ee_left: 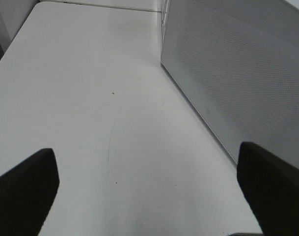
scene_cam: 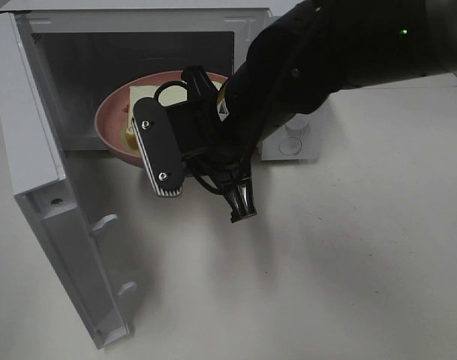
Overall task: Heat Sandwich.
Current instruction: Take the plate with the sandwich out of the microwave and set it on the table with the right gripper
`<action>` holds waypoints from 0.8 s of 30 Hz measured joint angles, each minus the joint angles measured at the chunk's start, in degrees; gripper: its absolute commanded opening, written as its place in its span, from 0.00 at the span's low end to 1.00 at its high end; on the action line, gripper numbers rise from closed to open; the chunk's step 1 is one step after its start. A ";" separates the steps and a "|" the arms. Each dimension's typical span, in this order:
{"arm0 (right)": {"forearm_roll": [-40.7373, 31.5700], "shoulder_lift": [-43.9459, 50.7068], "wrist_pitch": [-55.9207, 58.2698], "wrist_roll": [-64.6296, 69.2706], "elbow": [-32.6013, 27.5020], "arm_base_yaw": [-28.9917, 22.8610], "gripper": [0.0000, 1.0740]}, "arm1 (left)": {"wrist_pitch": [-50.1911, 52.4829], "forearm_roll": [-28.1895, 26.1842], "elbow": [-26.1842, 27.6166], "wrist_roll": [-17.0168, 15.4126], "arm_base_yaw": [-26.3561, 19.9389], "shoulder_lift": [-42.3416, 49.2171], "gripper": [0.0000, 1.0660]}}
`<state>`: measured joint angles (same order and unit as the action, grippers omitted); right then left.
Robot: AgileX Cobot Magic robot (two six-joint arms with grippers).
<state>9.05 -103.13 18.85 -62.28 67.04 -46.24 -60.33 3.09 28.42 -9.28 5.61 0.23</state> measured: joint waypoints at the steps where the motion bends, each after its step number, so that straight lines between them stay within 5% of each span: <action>1: 0.06 0.57 -0.17 0.23 -0.69 -0.23 0.00 | 0.00 0.00 0.00 0.00 0.00 0.00 0.85; 24: 0.23 15.41 -3.27 4.41 -19.42 -1.09 0.00 | 0.00 0.00 0.00 0.00 0.00 0.00 0.85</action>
<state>9.28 -87.72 15.58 -57.87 47.61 -47.33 -60.33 3.09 28.42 -9.28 5.61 0.23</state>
